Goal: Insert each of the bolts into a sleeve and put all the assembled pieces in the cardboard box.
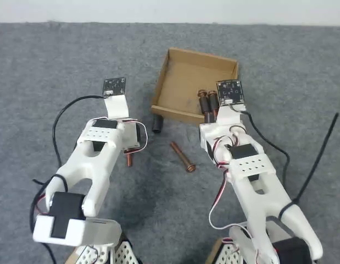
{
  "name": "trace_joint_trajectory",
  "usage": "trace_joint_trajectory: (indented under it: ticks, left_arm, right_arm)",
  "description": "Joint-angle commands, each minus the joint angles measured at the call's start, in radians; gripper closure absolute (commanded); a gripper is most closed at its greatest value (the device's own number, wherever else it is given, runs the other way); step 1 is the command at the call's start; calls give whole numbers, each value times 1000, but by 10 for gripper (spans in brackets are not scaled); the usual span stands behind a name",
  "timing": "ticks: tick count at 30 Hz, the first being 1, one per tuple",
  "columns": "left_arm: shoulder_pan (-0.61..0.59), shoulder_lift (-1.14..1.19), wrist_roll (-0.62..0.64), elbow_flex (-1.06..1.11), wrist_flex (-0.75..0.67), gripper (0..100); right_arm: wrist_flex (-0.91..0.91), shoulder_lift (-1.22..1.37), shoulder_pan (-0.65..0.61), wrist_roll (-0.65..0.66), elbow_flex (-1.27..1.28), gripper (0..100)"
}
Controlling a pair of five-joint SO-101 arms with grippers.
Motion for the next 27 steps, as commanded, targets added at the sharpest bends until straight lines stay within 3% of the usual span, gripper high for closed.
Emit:
trace_joint_trajectory:
  ticks: [1, 8, 21, 27]
  left_arm:
    - [-6, -68, 5, -12, -25, 990]
    - [-6, -68, 5, -12, -25, 990]
    - [-6, -68, 5, 15, -86, 990]
    - [-5, -68, 5, 12, -89, 990]
  right_arm:
    - [-107, -19, -22, 9, -8, 991]
    - [-401, 127, -36, 14, -9, 991]
    - [-1133, 437, -48, 17, -21, 989]
    - [-1349, 605, -53, 17, -72, 989]
